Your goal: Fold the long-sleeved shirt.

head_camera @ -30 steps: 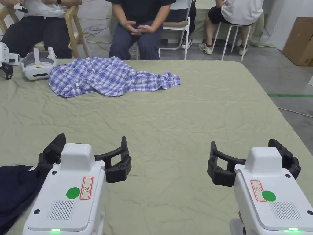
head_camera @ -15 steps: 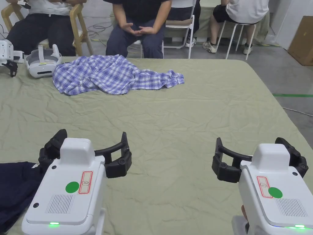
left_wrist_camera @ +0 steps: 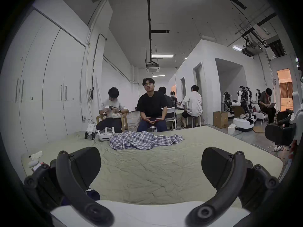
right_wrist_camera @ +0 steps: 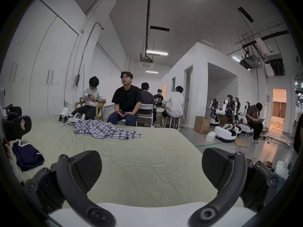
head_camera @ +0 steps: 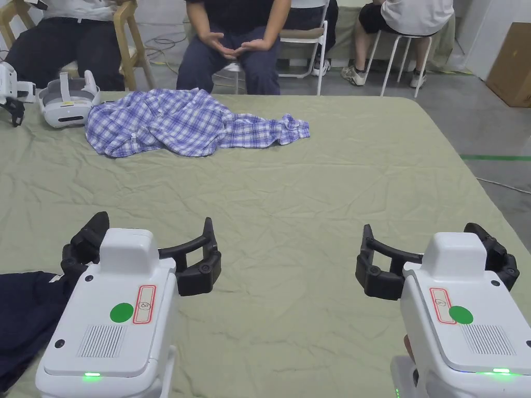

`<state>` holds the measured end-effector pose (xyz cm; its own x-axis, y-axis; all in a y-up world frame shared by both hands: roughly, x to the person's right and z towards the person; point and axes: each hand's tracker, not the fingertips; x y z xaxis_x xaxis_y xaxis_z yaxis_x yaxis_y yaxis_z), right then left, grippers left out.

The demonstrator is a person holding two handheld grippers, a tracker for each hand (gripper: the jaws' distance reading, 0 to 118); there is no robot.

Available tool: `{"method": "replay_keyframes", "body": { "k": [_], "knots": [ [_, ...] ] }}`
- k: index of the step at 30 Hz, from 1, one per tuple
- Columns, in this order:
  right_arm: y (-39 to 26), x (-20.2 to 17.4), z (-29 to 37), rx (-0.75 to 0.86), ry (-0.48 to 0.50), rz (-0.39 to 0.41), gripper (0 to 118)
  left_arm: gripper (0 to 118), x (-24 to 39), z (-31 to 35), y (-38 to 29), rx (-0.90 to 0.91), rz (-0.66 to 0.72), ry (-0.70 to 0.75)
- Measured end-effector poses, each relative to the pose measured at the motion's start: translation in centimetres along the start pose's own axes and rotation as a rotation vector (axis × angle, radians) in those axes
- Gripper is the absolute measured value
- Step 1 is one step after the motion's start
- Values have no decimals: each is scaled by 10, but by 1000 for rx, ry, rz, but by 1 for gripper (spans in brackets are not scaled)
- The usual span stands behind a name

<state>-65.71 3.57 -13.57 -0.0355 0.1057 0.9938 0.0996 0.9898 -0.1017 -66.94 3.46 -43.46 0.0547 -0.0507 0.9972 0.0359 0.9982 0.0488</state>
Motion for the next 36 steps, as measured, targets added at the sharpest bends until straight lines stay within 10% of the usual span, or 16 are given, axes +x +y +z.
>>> {"method": "replay_keyframes", "body": {
  "k": [36],
  "knots": [
    [4,0,3,26,6,5,118,111,-1,2,0,9,4,-2]
  ]
}}
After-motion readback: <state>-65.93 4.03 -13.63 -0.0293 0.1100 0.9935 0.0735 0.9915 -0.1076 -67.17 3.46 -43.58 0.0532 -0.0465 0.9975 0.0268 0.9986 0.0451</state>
